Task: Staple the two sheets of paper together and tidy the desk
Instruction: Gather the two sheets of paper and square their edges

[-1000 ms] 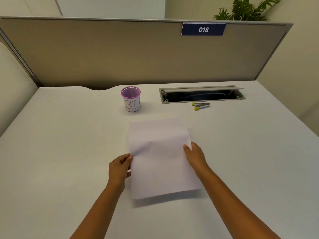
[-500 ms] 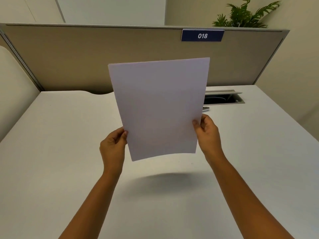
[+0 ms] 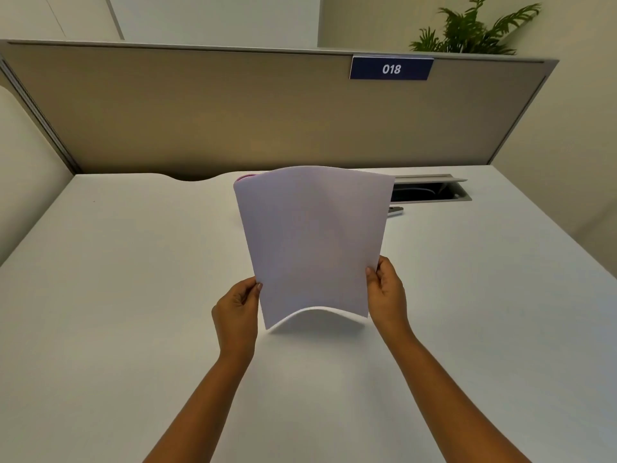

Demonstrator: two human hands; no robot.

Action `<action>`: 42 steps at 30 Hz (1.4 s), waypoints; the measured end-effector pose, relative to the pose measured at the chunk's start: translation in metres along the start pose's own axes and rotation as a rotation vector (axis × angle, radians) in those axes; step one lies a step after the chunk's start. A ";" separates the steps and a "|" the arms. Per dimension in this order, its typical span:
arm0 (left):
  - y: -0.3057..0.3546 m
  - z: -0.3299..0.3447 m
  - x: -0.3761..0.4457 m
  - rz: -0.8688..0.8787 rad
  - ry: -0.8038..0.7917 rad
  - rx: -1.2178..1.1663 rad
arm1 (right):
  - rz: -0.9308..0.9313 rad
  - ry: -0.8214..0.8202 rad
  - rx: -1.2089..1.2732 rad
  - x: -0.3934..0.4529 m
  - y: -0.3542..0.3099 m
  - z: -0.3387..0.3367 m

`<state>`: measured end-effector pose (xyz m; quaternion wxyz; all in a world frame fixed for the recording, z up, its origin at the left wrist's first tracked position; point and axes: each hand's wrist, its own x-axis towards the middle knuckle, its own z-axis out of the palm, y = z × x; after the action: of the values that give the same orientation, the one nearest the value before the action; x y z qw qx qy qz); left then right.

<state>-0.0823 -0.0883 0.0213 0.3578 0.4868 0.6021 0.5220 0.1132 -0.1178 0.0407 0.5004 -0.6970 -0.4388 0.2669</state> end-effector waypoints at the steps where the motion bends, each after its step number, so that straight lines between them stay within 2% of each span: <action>1: -0.001 0.000 -0.001 -0.001 -0.006 0.011 | 0.004 -0.004 0.003 -0.001 0.004 0.001; 15: -0.002 -0.001 -0.003 0.136 -0.043 0.077 | 0.017 -0.030 0.089 0.002 0.013 -0.002; 23: 0.011 -0.002 -0.003 0.250 0.022 0.068 | -0.052 0.021 0.269 -0.002 0.001 -0.009; 26: 0.016 -0.002 -0.002 0.296 0.056 0.104 | -0.073 0.045 0.268 -0.002 -0.003 -0.010; 32: 0.021 0.001 -0.001 0.289 0.086 0.112 | -0.093 0.074 0.208 0.001 -0.003 -0.009; 42: 0.022 -0.001 0.003 0.248 0.050 0.059 | -0.078 0.086 0.174 -0.004 -0.005 -0.010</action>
<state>-0.0797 -0.0866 0.0428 0.2608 0.5549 0.5610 0.5562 0.1182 -0.1252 0.0483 0.5873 -0.6441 -0.4190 0.2542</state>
